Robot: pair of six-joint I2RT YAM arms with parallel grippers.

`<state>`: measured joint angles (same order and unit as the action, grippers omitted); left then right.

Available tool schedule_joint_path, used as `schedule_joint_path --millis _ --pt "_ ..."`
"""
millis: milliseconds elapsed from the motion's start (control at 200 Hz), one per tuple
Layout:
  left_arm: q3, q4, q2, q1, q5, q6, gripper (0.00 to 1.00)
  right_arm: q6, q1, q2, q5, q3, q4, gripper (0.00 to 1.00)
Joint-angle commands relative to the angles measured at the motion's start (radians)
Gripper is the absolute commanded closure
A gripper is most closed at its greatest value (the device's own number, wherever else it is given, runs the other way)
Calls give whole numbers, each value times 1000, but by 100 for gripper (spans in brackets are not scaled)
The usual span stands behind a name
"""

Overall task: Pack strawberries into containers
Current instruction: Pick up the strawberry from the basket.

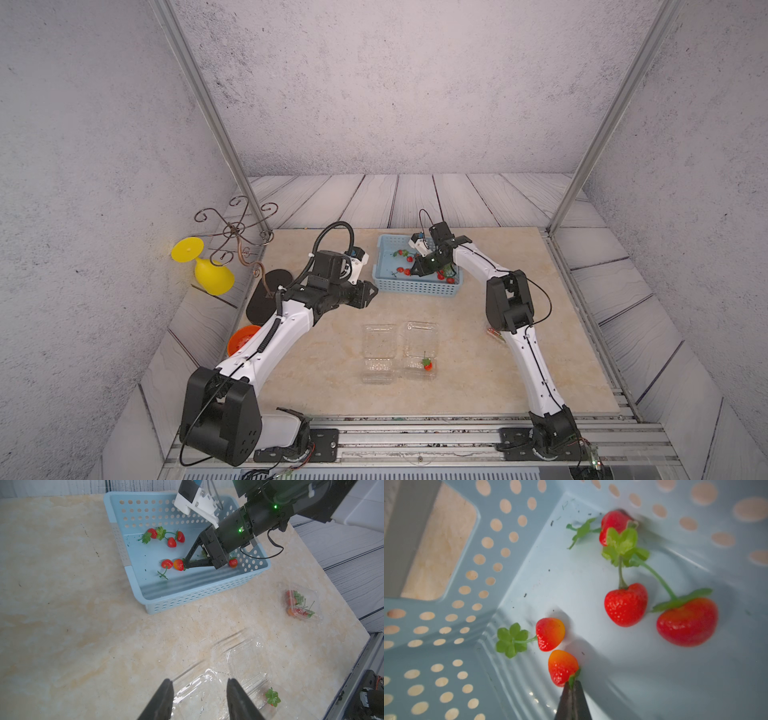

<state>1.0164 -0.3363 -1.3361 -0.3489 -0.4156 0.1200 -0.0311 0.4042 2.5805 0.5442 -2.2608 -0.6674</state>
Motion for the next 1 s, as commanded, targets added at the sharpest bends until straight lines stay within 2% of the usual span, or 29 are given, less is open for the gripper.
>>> schedule_joint_path --millis 0,535,736,851,996 --pt "12 2 21 8 -17 -11 54 -4 -4 -126 -7 44 1 100" --pt "10 6 54 8 -16 -5 54 -12 -4 -424 -11 285 54 100" --pt "12 11 64 8 -16 5 54 -56 40 -684 -27 583 123 100" --pt "13 13 73 9 -13 11 54 -92 105 -850 -50 802 150 100" --pt "15 10 83 8 -7 18 54 -134 197 -991 -76 1010 129 100"
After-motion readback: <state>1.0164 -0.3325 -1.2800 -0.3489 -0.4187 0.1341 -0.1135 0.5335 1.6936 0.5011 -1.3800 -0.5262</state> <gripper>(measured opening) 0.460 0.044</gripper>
